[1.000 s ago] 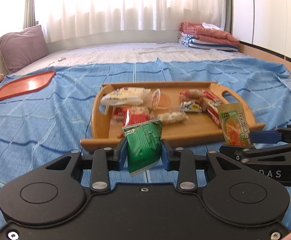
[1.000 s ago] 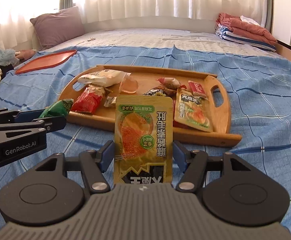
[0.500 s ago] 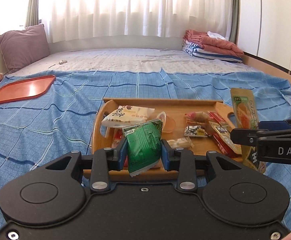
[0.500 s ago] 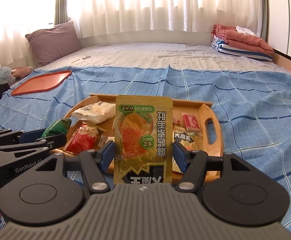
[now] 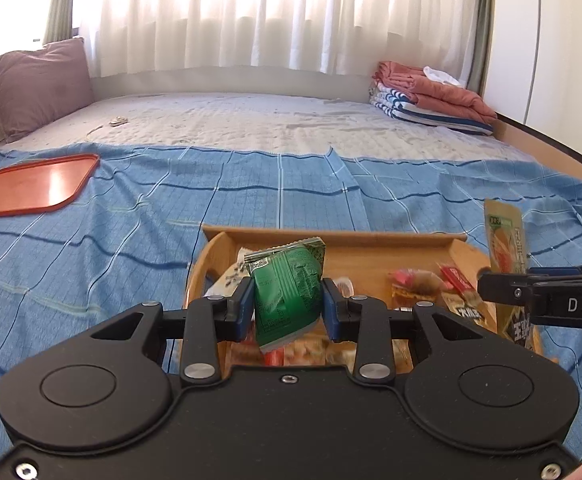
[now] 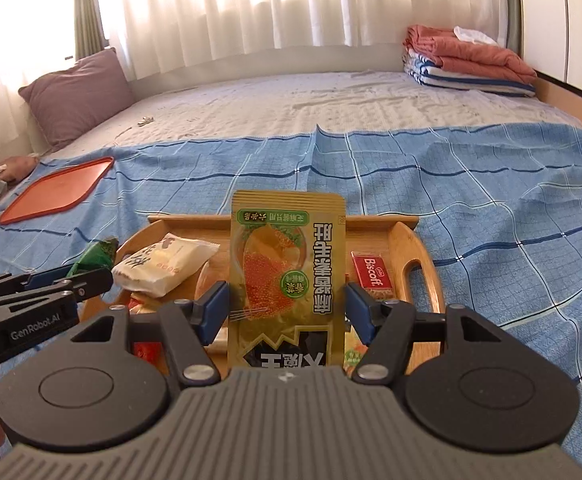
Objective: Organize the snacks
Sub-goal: 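Carry both snacks over the tray, lower them and open both tools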
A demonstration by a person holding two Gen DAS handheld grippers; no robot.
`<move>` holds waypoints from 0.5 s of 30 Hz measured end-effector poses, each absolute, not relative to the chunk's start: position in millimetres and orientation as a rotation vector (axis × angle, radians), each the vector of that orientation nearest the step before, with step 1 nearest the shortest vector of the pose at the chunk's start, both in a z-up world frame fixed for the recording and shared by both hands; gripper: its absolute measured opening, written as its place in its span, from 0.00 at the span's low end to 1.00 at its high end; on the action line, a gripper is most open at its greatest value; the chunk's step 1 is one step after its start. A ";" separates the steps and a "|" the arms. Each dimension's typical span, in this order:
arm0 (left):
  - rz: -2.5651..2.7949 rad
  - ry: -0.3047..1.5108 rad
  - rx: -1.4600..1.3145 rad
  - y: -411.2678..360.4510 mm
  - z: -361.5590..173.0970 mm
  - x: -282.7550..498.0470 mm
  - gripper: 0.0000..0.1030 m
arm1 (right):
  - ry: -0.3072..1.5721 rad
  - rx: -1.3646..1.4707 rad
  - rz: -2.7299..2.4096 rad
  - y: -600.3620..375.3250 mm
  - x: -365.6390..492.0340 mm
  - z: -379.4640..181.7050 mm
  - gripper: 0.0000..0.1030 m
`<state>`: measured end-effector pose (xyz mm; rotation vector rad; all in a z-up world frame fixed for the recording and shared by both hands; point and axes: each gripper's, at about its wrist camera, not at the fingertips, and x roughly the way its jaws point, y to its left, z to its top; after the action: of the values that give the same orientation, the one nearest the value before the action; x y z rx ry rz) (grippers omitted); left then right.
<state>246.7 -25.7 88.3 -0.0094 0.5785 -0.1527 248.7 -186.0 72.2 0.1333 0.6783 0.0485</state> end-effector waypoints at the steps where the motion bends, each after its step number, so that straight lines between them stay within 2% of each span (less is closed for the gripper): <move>1: -0.155 0.580 -0.003 -26.2 89.9 254.7 0.32 | 0.688 0.141 0.045 -187.9 255.1 71.3 0.64; 7: -0.170 0.609 -0.014 -31.5 91.2 295.6 0.32 | 0.725 0.201 0.017 -201.7 290.2 68.2 0.64; 15: -0.179 0.669 -0.010 -46.5 66.7 324.6 0.32 | 0.779 0.272 0.006 -202.7 321.5 54.6 0.64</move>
<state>324.6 -46.5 66.7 -0.0100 0.6688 -0.1785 321.5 -202.7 54.6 0.2721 0.7785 0.0055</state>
